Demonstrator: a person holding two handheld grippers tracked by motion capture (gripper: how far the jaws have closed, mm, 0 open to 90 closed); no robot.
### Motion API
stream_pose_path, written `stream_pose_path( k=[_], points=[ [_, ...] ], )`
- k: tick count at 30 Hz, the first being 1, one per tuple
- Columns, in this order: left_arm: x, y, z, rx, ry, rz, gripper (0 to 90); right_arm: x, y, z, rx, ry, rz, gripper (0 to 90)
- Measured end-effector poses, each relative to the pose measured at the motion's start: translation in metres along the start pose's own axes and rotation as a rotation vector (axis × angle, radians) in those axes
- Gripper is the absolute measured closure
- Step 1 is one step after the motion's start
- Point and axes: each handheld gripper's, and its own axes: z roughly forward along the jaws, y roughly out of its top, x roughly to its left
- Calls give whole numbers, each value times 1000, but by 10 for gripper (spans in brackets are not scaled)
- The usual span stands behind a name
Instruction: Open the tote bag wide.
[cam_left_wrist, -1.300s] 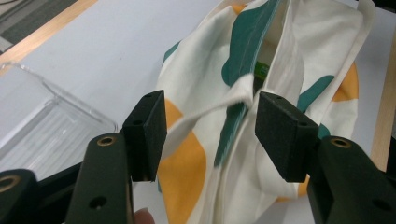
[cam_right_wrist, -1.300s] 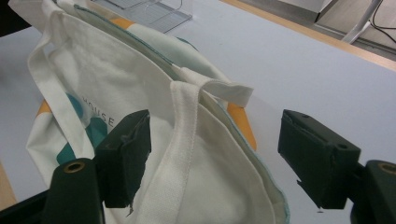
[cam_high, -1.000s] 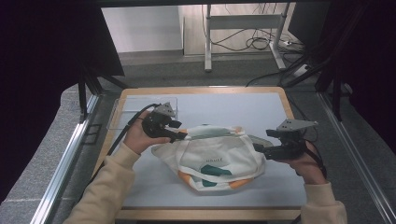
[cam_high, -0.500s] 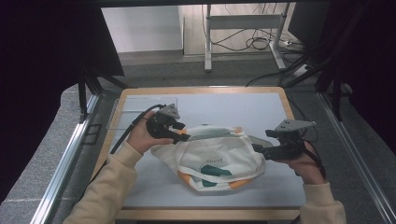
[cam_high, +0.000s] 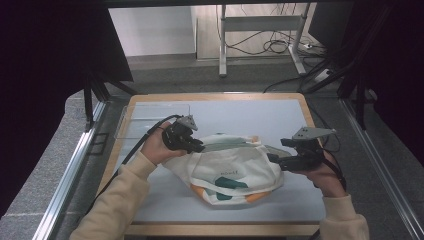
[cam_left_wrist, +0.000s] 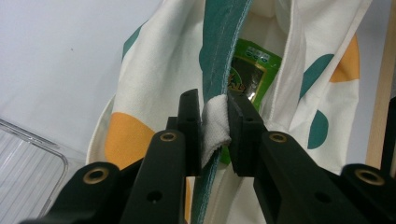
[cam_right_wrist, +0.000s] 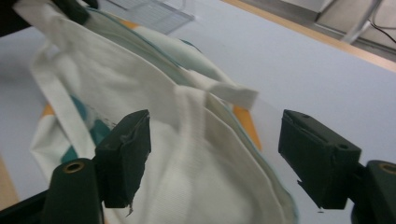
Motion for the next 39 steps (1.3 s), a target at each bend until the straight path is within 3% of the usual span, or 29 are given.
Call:
stream_pose_path(
  k=[10, 20, 28, 32, 35, 39],
  points=[
    [-1, 2, -1, 12, 11, 3, 788, 21, 26, 21, 19, 90, -71, 322],
    [1, 2, -1, 10, 1, 3, 788, 42, 57, 53, 126, 195, -196, 399],
    [1, 2, 0, 9, -2, 1, 789, 50, 67, 78, 177, 233, -237, 456],
    [2, 2, -1, 12, -5, -4, 789, 57, 70, 93, 235, 237, -283, 475],
    [2, 2, -1, 14, -9, -3, 791, 62, 70, 101, 272, 236, -299, 557],
    [2, 2, 0, 17, -4, -2, 791, 61, 68, 105, 296, 270, -289, 668]
  ],
)
